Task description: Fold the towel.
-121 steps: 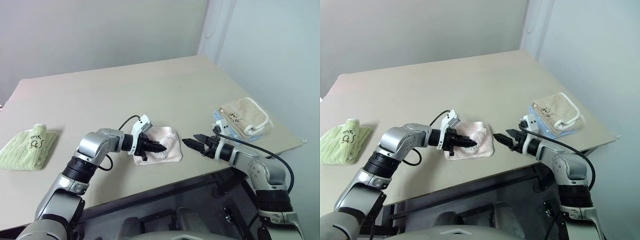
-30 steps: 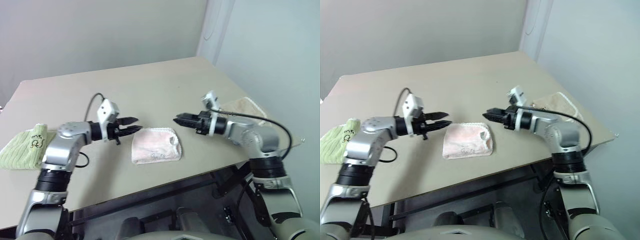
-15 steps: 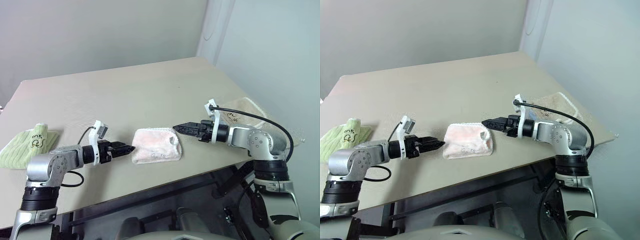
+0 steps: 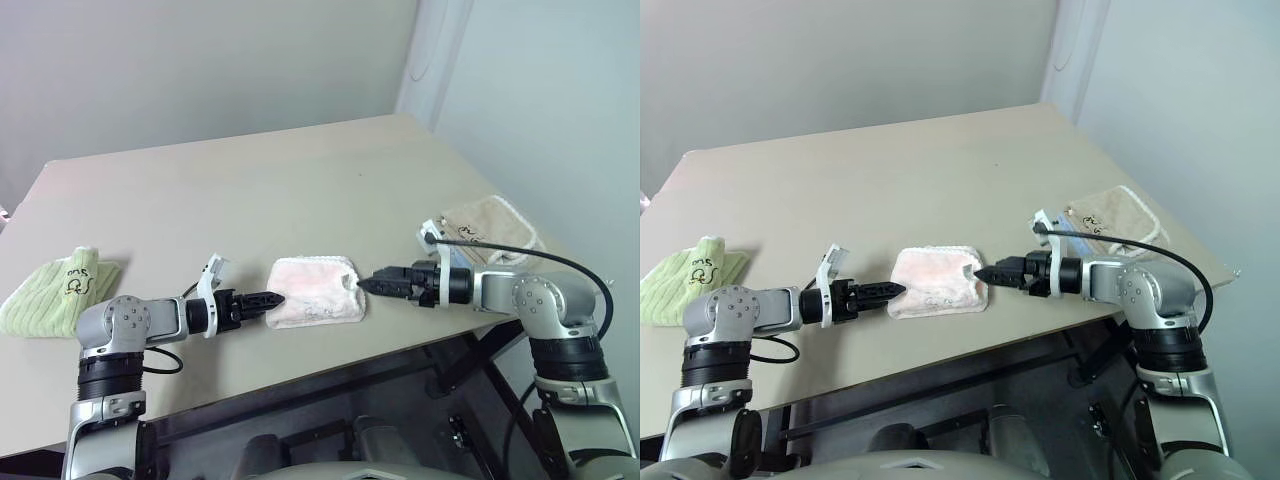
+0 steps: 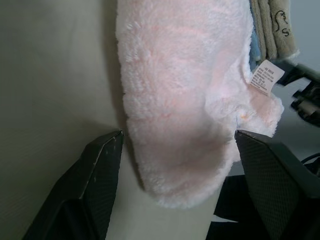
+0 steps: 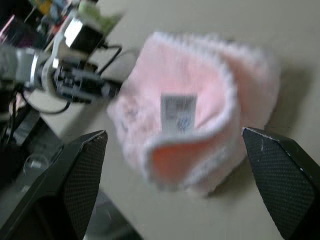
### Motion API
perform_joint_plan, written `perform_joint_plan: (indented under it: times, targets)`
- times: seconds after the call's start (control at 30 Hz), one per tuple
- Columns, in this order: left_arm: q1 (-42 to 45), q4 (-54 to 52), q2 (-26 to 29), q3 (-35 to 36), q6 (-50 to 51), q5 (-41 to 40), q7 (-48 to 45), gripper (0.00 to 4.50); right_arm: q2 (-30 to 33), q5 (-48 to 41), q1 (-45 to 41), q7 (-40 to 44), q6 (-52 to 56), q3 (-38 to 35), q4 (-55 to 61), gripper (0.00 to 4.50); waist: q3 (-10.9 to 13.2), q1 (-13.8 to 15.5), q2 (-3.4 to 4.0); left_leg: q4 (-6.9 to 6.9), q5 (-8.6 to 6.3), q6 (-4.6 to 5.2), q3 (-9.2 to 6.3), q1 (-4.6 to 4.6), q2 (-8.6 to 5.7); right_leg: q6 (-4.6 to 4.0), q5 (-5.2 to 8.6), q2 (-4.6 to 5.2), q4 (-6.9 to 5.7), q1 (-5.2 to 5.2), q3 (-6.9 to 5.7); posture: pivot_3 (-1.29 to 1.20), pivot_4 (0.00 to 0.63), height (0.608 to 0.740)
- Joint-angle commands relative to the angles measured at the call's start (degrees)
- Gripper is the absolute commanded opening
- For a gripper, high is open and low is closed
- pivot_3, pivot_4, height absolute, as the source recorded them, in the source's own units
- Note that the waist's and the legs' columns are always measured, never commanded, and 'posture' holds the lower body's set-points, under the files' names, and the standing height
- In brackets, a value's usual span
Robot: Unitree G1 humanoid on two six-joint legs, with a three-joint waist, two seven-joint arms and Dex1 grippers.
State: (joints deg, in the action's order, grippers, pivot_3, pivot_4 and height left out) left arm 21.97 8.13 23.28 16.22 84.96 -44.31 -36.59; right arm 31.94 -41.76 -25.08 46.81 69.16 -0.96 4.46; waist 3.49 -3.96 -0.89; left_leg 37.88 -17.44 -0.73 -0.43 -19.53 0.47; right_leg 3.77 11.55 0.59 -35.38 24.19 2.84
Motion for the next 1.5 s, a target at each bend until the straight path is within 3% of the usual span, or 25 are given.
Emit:
perform_joint_plan:
  times: [0.03, 0.23, 0.6, 0.7, 1.0, 1.23, 1.33, 1.5]
  targets:
    - [0.92, 1.7, -3.15, -1.33, 3.04, -0.87, 1.01, 3.76, 0.18, 0.2, -1.28, 0.44, -2.46, -0.5, 0.58, 4.48, 0.0, 0.17, 0.0, 0.01, 0.0, 0.0, -0.08, 0.0, -0.03, 0.0, 0.0, 0.0, 0.03, -0.06, -0.01, 0.0, 0.0, 0.74]
    - [3.69, 5.88, -8.34, -2.71, 1.29, 0.93, 2.72, 3.76, -0.74, 1.02, -1.66, -0.42, -4.08, -0.18, -1.14, 4.48, -0.02, 1.47, 0.03, 0.01, 0.0, 0.0, -0.33, 0.01, -0.22, 0.06, 0.02, 0.04, 0.23, -0.31, 0.01, 0.0, 0.0, 0.74]
    - [5.49, 6.23, -11.44, -4.12, 0.07, 0.11, 0.95, 3.76, -1.68, 2.5, -2.4, -2.98, -6.08, -1.6, -4.7, 4.48, -0.04, 2.01, 0.07, 0.04, -0.01, -0.02, -1.07, -0.14, -0.79, 0.6, 0.38, 0.3, 0.39, -0.67, 0.04, 0.0, 0.0, 0.74]
    - [5.37, 5.61, -12.0, -4.75, -0.32, 0.39, 1.22, 3.15, -2.03, 2.21, -2.36, -3.42, -6.19, -2.13, -4.83, 4.5, -0.03, 2.05, 0.09, 0.03, -0.01, -0.02, -1.1, -0.17, -0.8, 0.6, 0.38, 0.29, 0.38, -0.65, 0.04, 0.0, 0.0, 0.74]
    - [5.86, 4.76, -12.0, -1.91, -0.93, -1.62, 0.93, 0.01, 1.38, 2.84, 0.11, 0.78, -8.54, 0.12, -1.93, 4.5, 0.01, 1.42, 0.13, 0.04, -0.01, -0.02, -1.16, -0.19, -0.8, 0.61, 0.39, 0.23, 0.37, -0.63, 0.03, 0.0, 0.0, 0.74]
    - [6.42, 2.86, -11.42, 1.66, 0.13, -5.17, 0.25, 0.01, 2.52, 1.47, 1.27, 3.54, -10.05, -2.12, -0.46, 4.5, 0.03, 1.4, 0.13, 0.04, -0.01, -0.02, -1.17, -0.19, -0.8, 0.61, 0.39, 0.21, 0.37, -0.62, 0.03, 0.0, 0.0, 0.74]
    - [7.12, -1.31, -7.25, 1.36, 3.26, -7.72, -1.6, 0.01, 3.66, 1.74, 1.86, 4.31, -11.33, -2.13, 1.64, 4.5, 0.06, 1.31, 0.11, 0.03, -0.01, -0.02, -1.17, -0.29, -0.8, 0.61, 0.39, 0.21, 0.36, -0.52, 0.03, 0.0, 0.0, 0.74]
    - [9.19, -3.15, -1.86, 6.96, 5.7, -9.61, 0.13, 0.01, 2.75, 0.51, 0.86, 4.55, -12.34, -3.58, 0.69, 4.5, 0.07, 1.26, 0.11, 0.04, 0.0, -0.02, -1.18, -0.58, -0.77, 0.61, 0.39, 0.17, 0.28, -0.19, 0.03, 0.0, 0.0, 0.74]
